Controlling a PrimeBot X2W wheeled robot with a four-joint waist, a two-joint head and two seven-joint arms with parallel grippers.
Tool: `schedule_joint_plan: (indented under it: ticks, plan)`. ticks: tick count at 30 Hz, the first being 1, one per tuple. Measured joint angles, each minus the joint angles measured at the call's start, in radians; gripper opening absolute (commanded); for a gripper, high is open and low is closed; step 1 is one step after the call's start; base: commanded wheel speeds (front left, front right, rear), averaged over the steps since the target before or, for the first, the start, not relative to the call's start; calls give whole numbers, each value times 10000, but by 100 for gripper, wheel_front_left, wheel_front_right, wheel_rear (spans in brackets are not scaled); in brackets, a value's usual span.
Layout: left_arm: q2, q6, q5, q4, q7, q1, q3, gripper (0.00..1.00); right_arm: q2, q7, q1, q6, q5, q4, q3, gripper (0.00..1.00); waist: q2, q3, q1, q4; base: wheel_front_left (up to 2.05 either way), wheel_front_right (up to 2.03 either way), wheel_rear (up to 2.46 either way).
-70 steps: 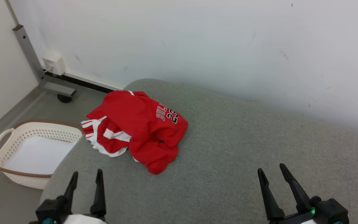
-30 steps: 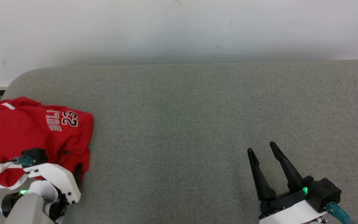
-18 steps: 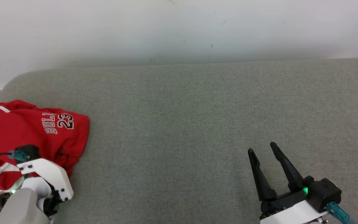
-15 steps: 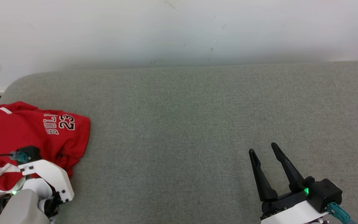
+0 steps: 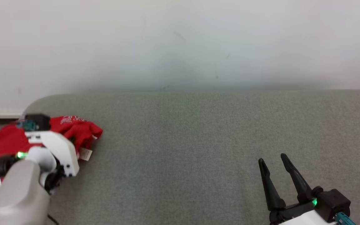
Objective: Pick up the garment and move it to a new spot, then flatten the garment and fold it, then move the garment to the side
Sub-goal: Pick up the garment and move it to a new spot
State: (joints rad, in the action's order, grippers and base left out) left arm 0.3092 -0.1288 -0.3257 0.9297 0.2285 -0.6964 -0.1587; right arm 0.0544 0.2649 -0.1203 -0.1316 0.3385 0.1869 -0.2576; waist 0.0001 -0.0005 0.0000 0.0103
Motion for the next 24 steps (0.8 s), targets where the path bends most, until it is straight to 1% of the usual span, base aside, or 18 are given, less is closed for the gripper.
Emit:
schedule_joint_plan:
  ticks: [6,12,17,24]
  plan:
    - [545,0,-625,-2061,846,-482,-533,0,-23,0,72,0,21,-23,56,100,0,-267,0,-71,0,0,0]
    - [792,0,-1124,-4040,1615,-686,-681,0,-40,0,99,0,46,-42,69,100,0,-375,0,-448,0,0,0]
    - [761,2,-1377,-5503,2031,-696,-727,0,-44,0,106,0,44,-50,65,100,0,-423,0,-932,0,0,0]
    - [391,31,-1588,-7191,2190,-614,-1041,0,-44,0,88,0,31,-50,84,100,0,-394,0,-1820,0,0,0]
